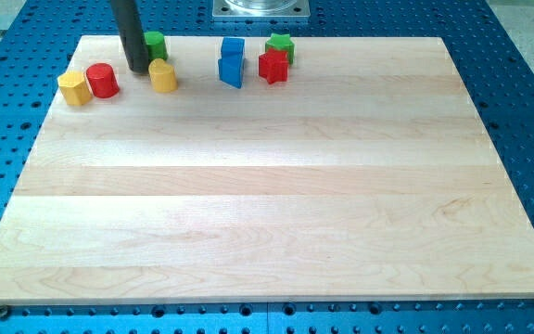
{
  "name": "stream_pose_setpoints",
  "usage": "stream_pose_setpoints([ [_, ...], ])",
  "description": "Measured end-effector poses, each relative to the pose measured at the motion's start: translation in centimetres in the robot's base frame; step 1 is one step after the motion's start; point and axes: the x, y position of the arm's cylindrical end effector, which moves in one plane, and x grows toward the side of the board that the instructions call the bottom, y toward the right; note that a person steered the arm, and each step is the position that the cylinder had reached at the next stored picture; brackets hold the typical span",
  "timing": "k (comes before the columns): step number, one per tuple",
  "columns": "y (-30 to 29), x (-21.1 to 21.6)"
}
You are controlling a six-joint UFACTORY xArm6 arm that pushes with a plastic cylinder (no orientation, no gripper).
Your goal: Separate red circle from the hexagon
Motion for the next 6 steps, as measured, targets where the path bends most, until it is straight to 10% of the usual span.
stream_pose_setpoints([
  [1,-0.7,4.4],
  [4,-2.9,-0.8],
  [6,-1.6,8.9],
])
